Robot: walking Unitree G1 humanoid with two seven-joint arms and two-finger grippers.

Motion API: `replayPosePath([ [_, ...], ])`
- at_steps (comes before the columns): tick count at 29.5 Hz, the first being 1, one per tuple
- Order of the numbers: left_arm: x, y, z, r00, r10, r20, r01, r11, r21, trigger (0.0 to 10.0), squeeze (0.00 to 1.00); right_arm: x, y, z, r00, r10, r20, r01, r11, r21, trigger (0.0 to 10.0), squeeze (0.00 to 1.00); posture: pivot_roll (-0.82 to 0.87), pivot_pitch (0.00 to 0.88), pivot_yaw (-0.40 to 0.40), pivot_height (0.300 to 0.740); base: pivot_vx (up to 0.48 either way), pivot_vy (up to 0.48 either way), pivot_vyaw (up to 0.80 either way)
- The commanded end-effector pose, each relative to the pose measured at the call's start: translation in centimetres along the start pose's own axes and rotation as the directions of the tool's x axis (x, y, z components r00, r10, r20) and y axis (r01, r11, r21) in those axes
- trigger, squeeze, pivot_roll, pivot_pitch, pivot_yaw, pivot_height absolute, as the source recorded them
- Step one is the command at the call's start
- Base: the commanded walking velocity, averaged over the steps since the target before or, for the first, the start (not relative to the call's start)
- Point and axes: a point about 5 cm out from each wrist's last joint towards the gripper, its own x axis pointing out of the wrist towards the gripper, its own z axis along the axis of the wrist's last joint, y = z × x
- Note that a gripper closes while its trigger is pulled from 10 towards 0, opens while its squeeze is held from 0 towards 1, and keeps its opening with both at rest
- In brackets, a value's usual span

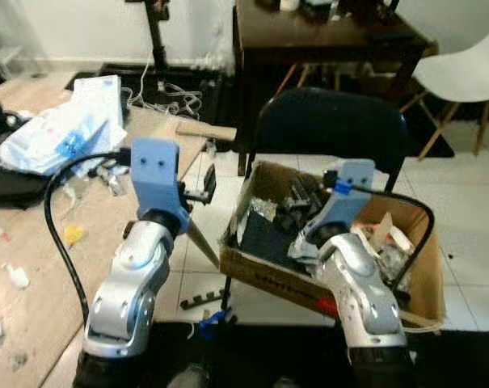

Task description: Picking trash to rubbish bin

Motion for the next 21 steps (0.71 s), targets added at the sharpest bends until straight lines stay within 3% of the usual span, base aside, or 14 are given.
replayPosePath([
  [1, -0.17, -0.03, -0.10, 1.000, -0.001, -0.010, 0.001, 1.000, 0.001, 10.0, 0.00, -0.23, 0.12, -0.20, 1.000, 0.003, -0.009, -0.003, 1.000, 0.016, 10.0, 0.00, 0.12, 0.172, 0.003, 0.740, -0.360, 0.000, 0.00],
  [12, -0.13, -0.10, -0.10, 1.000, -0.008, -0.015, 0.008, 1.000, 0.004, 10.0, 0.00, -0.33, 0.13, -0.33, 1.000, 0.000, -0.013, 0.000, 1.000, 0.021, 10.0, 0.00, 0.12, 0.177, 0.013, 0.740, -0.333, 0.000, 0.00],
  [21, -0.25, -0.26, -0.11, 0.999, -0.041, -0.026, 0.041, 0.999, 0.034, 10.0, 0.00, -0.47, 0.22, -0.54, 1.000, -0.006, -0.019, 0.006, 1.000, 0.029, 10.0, 0.00, 0.13, 0.182, 0.024, 0.740, 0.000, 0.000, 0.00],
])
